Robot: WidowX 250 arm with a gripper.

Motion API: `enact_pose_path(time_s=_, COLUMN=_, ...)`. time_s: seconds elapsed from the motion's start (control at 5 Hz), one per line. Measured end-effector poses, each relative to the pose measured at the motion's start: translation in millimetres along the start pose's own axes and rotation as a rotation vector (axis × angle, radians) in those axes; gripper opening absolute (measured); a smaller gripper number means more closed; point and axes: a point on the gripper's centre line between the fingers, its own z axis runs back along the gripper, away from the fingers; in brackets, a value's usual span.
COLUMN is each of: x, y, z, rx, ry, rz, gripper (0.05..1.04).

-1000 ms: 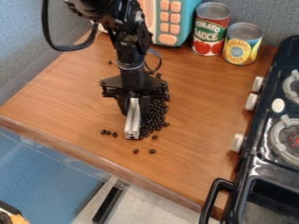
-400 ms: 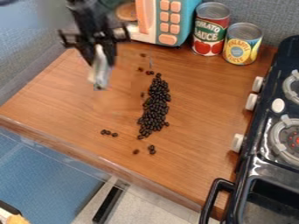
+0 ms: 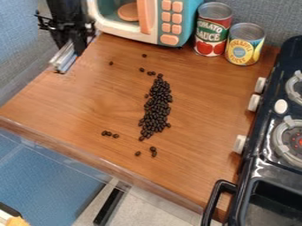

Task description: Sweep into pile

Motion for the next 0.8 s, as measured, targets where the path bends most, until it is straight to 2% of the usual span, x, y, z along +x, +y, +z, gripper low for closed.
enact_pose_path(time_s=0.2, x=18.6, y=26.1, z=-23.3, rx=-0.017, ry=0.066, rz=-0.258, gripper=0.383)
enact_pose_path(time_s=0.4, x=25.4, y=34.7, z=-34.5, rx=-0.003, ry=0.060, rz=-0.415, gripper=0.383)
enact_pose_path(time_s=0.6, x=29.8, y=34.4, z=-37.2, rx=-0.004, ry=0.030, rz=-0.444, gripper=0.383)
enact_pose_path(time_s=0.8, x=29.0, y=31.0, z=-46.2, rx=-0.026, ry=0.032, rz=-0.449, gripper=0.383)
